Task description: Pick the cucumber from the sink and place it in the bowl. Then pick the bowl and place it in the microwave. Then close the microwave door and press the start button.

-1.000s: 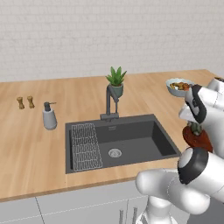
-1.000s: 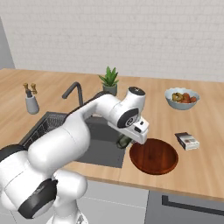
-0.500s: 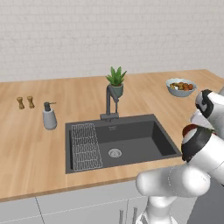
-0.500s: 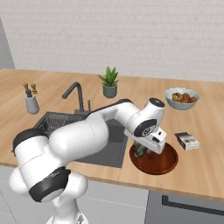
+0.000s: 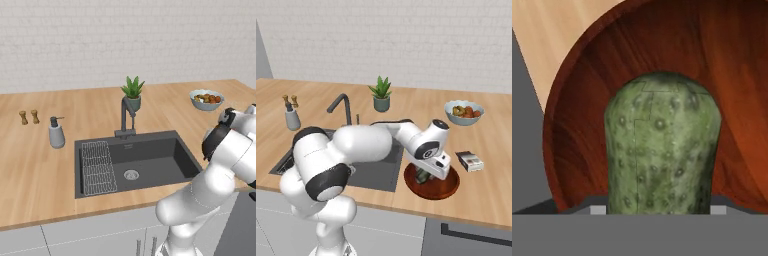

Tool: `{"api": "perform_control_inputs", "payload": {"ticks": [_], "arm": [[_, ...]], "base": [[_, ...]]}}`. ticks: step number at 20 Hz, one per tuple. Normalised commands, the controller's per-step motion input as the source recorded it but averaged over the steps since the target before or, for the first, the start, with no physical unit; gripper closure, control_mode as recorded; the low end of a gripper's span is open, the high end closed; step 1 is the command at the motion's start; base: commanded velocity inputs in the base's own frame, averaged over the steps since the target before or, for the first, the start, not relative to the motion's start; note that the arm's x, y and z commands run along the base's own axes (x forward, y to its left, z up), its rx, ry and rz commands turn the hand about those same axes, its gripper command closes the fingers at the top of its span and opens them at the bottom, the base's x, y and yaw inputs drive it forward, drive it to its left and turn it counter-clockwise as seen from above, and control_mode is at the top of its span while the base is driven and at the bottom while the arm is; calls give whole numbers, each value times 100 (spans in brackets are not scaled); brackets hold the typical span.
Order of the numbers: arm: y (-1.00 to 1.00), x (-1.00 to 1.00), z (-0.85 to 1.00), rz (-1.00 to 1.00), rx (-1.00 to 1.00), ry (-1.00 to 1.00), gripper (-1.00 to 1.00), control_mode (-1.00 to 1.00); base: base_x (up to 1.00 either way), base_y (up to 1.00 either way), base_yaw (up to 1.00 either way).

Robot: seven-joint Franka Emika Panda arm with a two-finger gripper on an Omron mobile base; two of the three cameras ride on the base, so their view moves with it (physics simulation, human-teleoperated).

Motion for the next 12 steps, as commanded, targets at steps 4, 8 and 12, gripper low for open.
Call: {"api": "perform_control_inputs", "payload": {"ticks": [4,8,12], "arm": [[-31,13,-37,0,0,1,100,-100],[-23,34,-25,0,0,4,100,-100],[-4,33,-34,0,0,1,-100,-100]], "base": [[0,0,0],[0,0,0],[0,0,0]]}}
